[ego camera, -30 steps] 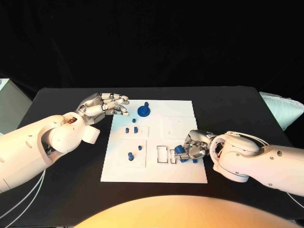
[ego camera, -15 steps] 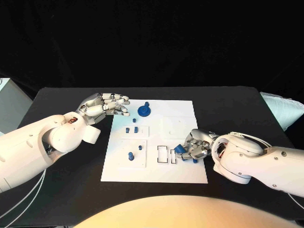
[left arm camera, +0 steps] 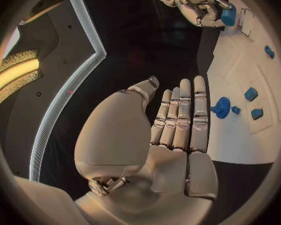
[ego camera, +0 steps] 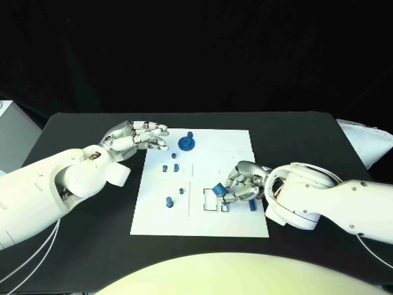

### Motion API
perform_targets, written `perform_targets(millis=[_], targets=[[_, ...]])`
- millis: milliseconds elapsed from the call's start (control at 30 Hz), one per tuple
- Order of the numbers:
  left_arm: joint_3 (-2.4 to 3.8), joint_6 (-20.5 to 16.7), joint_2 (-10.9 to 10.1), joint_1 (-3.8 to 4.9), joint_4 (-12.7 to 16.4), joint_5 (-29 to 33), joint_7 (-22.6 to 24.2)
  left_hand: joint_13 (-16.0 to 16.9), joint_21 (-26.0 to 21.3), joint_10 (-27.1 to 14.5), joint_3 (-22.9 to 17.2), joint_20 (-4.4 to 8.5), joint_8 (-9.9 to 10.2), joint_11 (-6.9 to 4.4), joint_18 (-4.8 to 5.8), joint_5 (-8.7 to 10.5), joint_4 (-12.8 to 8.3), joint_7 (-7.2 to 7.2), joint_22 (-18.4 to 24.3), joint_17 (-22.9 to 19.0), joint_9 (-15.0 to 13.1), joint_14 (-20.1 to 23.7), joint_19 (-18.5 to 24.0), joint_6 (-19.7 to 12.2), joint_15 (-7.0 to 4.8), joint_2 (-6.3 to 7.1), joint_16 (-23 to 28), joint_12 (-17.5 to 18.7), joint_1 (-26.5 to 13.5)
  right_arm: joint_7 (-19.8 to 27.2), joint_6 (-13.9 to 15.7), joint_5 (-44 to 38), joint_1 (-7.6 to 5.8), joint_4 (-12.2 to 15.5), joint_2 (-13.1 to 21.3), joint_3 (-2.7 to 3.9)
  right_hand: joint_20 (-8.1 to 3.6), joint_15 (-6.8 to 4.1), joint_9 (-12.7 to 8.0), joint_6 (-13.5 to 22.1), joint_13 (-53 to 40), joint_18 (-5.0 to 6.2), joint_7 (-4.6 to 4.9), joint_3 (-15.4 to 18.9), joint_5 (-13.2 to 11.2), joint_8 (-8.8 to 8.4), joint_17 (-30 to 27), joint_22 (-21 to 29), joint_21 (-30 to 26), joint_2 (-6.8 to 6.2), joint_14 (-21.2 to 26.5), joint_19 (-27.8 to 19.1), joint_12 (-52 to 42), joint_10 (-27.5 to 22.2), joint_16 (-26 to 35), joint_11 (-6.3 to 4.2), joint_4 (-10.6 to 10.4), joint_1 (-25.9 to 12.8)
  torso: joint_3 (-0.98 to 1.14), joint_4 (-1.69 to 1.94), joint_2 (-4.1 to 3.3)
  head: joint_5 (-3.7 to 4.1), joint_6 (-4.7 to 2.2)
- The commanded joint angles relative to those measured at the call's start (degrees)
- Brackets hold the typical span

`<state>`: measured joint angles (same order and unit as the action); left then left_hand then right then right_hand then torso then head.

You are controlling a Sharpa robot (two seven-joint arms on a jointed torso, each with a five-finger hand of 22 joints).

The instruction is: Assemble the parts on the task board

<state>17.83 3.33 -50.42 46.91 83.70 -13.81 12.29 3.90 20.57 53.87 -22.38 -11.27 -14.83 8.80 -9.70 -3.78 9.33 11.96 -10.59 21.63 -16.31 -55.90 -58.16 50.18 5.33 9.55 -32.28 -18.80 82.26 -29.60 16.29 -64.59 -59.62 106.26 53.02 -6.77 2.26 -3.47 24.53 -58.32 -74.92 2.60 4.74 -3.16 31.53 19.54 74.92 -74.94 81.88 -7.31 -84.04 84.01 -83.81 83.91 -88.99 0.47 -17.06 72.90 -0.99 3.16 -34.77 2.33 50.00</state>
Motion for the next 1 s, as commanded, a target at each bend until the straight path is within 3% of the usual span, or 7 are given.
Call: perform_targets(millis=[33,167,433,767,1000], targets=[[0.05,1.11,0.13,-0.06,0.2,0.16,0.14,0.08,-0.35,-0.04,0.12,0.06,0.06,0.21,-0.68,-0.26,0.19,0.12,0.05,0.05,0.06,0.16,-0.26,0.25,0.39,-0.51,0.22,0.28,-0.24,1.04,-3.45,3.1,0.11,-0.8,-0.95,-0.11,-0.1,-0.34,0.34,-0.81,-9.06,-0.86,-0.37,-0.89,-0.45,0.59,13.47,-10.18,0.33,-0.32,-5.57,3.77,-0.29,1.65,-0.31,-0.48,0.37,-0.78,-0.09,0.03,-0.07,-0.08,0.0],[0.05,1.11,0.12,-0.06,0.23,0.16,0.14,0.08,-0.35,-0.04,0.12,0.06,0.06,0.21,-0.68,-0.26,0.19,0.12,0.05,0.05,0.06,0.16,-0.26,0.25,0.39,-0.51,0.22,0.28,-0.24,0.61,-4.0,2.09,0.45,-2.07,-2.64,-0.23,-0.1,-0.31,0.24,-0.89,-9.08,-0.85,-0.32,-1.51,-1.42,0.56,13.39,-10.17,0.26,-0.53,-5.55,3.74,-0.22,1.65,-0.27,-0.43,0.32,-1.76,-0.01,0.07,-0.04,-0.15,0.0],[0.05,1.16,0.1,-0.06,0.28,0.16,0.11,0.08,-0.35,-0.04,0.12,0.06,0.06,0.21,-0.68,-0.26,0.19,0.12,0.05,0.05,0.06,0.16,-0.26,0.25,0.39,-0.51,0.22,0.28,-0.24,-0.14,-3.59,1.18,0.67,-3.1,-4.17,-0.33,-0.06,-0.3,0.24,-1.26,-9.4,-0.86,-0.39,-2.25,-7.65,0.96,13.45,-10.34,0.28,-0.57,-5.56,3.77,-0.22,1.89,-0.27,-0.43,0.33,-6.96,-0.01,-0.02,-0.05,-0.26,0.0],[0.05,1.25,0.15,-0.06,0.24,0.16,0.05,0.08,-0.45,-0.08,0.14,0.04,0.07,0.23,-0.69,-0.26,0.27,0.14,0.13,0.15,0.07,0.15,-0.31,0.24,0.4,-0.59,0.27,0.31,-0.33,-0.96,-1.4,-0.9,0.73,-3.74,-4.78,-0.34,-0.15,-0.41,0.41,-1.59,-9.87,-0.91,-0.57,-2.37,-8.55,1.4,13.65,-10.55,0.52,0.49,-5.61,3.87,-0.59,2.26,-0.35,-0.59,0.22,-9.3,0.01,0.02,-0.05,-0.23,0.0],[0.05,1.3,0.08,-0.06,0.26,0.15,-0.03,0.09,-0.48,-0.08,0.12,0.03,0.07,0.23,-0.69,-0.27,0.32,0.14,0.15,0.18,0.07,0.15,-0.32,0.25,0.41,-0.68,0.29,0.32,-0.37,-1.24,-4.74,-0.94,0.73,-4.5,-5.29,-0.37,-0.2,-0.47,0.48,-1.57,-9.83,-0.93,-0.63,-2.39,-9.01,1.55,13.62,-10.62,0.58,0.94,-5.61,3.9,-0.47,2.23,-0.33,-0.64,0.27,-10.57,-0.05,0.01,-0.1,-0.28,0.0]])
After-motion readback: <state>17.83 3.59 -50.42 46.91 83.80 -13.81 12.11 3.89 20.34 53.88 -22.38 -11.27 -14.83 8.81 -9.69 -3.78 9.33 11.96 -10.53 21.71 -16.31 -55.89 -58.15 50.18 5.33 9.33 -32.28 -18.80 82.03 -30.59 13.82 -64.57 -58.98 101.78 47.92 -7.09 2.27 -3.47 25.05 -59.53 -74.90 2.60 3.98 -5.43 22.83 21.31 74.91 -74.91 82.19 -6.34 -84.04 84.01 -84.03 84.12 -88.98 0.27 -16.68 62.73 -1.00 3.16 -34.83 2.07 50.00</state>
